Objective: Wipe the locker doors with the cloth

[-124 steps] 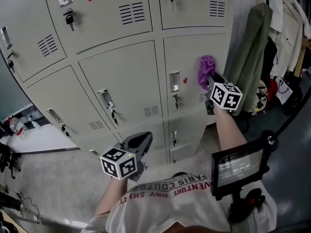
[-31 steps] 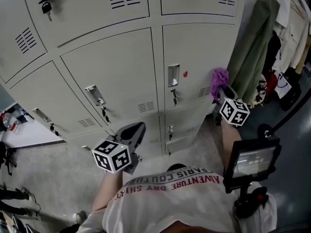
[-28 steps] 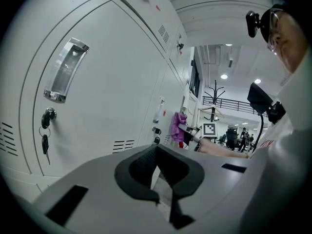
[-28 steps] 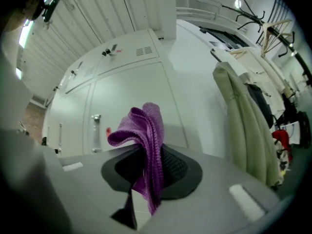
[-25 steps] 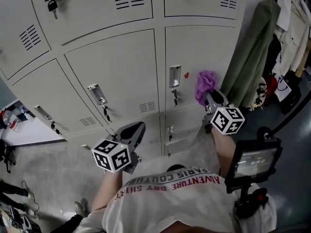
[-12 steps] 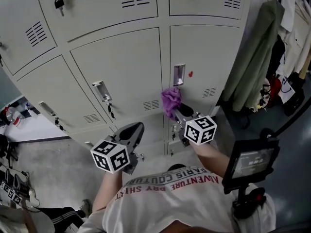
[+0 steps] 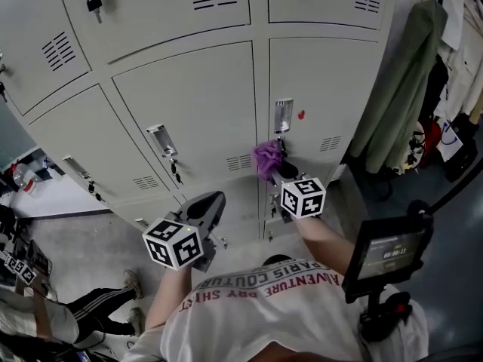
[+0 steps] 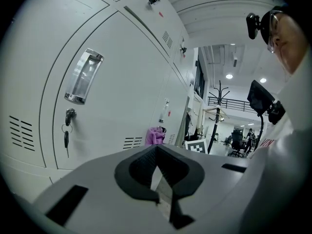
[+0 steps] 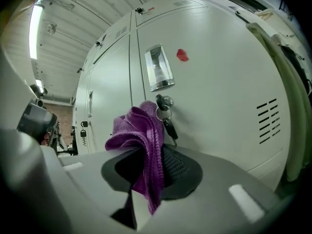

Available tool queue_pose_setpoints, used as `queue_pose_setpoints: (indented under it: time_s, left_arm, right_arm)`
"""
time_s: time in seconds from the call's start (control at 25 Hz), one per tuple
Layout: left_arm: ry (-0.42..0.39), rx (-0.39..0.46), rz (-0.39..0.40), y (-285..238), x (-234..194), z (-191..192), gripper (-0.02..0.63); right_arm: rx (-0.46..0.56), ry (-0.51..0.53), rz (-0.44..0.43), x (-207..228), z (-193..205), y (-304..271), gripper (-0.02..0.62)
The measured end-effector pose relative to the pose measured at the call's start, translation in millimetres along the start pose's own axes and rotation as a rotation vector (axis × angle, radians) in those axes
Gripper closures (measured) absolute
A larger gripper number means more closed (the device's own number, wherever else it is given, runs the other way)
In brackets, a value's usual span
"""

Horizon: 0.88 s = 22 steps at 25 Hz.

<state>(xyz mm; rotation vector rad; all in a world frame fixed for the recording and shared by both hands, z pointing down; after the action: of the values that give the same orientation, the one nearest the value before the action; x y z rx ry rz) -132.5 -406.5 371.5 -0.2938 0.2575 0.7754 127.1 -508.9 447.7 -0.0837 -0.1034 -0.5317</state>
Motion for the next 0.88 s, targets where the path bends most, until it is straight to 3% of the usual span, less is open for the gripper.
queue_pose_setpoints:
  time_s: [0.44,0.68,0.88]
  left_arm:
    - [0.000,0.001,0.011,-5,-1,-2,0.606]
    - [0.001,-0.010,0.030,-14,-1,-1,0.606]
    - [0.001,-0.019,0.039,-19,-3,0,0.606]
  right_arm:
    - [0.015,0.039,0.049,25,-2,14,0.517]
    - [0.019,0.097,0.121,55,-6,31,0.517]
    - [0.059,0.048,0.216,92,-8,52,0.517]
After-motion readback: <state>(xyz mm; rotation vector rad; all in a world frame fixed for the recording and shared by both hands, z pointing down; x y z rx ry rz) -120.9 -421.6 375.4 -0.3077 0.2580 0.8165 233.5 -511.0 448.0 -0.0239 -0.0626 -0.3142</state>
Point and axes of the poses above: the fingertips, and each gripper's own axes: y backward along the fingers, x to its right, z out of its underside, the point moved 10 cm from there along y, backward along the fingers, and after that the axes turned 3 degrees about y, right-handed, at the moved point
